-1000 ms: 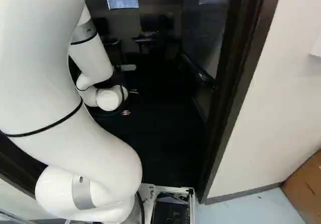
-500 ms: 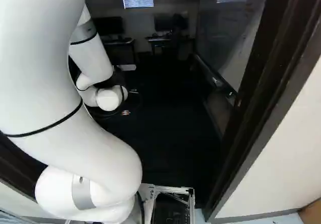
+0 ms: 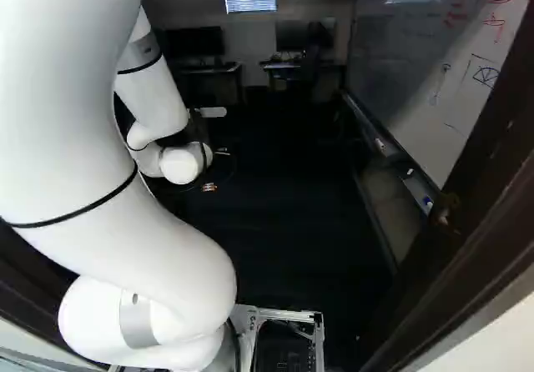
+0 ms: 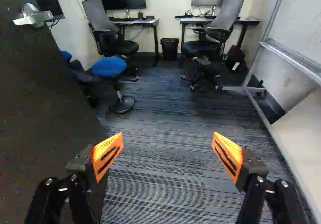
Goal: Open the door and move inside
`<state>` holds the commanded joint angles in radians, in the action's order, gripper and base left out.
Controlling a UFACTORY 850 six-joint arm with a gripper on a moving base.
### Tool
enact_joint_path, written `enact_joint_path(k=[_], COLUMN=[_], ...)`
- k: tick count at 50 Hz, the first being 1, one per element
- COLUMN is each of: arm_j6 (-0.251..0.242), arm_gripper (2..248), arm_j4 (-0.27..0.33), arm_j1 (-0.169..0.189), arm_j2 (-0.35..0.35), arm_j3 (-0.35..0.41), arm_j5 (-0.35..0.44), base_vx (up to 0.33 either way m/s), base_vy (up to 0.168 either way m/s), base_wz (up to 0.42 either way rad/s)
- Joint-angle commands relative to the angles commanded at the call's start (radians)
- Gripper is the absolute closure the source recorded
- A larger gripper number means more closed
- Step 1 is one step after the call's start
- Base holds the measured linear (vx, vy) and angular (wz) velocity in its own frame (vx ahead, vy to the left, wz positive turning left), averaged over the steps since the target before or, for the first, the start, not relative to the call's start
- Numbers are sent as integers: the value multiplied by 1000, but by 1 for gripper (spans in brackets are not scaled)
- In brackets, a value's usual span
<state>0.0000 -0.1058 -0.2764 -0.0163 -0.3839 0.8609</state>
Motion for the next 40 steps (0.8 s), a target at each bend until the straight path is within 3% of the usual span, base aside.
enact_joint_path(k=[8,40], arm_j6=[0,0], arm_gripper=[3,3], arm_j4=[0,0], arm_j1=[0,0], arm_j2=[0,0], arm_j3=[0,0], arm_j5=[0,0], base_vx=[130,148], base_vy=[30,5], base_wz=[159,-2])
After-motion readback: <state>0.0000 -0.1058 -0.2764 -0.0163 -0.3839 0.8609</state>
